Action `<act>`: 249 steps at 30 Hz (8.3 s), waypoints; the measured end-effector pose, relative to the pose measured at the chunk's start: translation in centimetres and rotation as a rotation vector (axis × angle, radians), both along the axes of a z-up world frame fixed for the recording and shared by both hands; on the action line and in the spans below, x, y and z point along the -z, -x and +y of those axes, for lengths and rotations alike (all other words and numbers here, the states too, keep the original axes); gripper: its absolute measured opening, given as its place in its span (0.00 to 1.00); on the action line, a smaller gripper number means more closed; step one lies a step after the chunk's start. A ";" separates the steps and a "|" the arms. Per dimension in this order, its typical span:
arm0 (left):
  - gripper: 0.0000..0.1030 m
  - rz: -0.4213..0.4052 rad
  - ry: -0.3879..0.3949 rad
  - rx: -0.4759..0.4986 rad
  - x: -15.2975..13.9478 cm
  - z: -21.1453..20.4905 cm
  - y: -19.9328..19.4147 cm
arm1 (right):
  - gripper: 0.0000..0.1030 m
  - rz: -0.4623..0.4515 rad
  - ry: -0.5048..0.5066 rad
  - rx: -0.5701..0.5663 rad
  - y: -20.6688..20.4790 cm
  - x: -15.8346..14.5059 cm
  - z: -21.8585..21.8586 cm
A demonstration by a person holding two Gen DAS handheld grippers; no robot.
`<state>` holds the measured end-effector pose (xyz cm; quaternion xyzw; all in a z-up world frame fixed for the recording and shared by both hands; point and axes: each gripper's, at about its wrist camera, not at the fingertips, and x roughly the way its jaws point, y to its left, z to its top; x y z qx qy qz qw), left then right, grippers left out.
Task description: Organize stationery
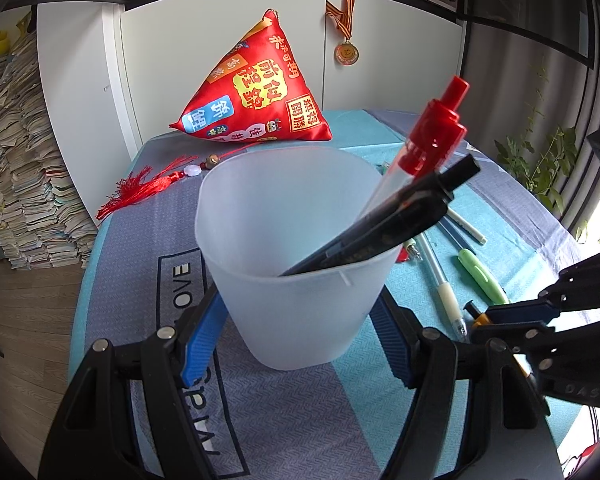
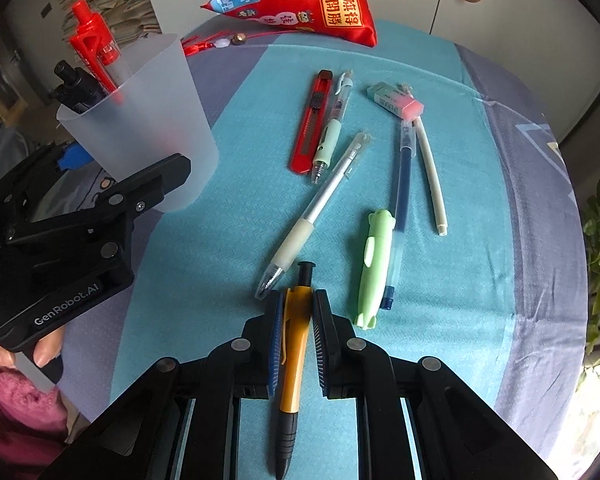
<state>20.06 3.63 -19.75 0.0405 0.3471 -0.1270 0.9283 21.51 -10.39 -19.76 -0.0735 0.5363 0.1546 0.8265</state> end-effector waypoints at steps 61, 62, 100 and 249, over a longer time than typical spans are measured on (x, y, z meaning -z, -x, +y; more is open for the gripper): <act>0.68 -0.004 -0.003 0.003 0.0 0.0 0.2 | 0.14 -0.265 -0.254 -0.051 -1.5 -13.2 4.4; 0.68 -0.004 -0.003 0.003 0.0 0.0 0.2 | 0.14 -0.273 -0.259 -0.039 -1.3 -13.4 4.0; 0.68 -0.002 -0.003 0.002 0.0 0.0 0.3 | 0.11 0.117 0.036 -0.004 3.8 -0.6 -2.1; 0.68 -0.013 -0.002 0.003 0.0 -0.2 0.5 | 0.11 0.190 -0.014 -0.004 4.5 -0.2 -2.9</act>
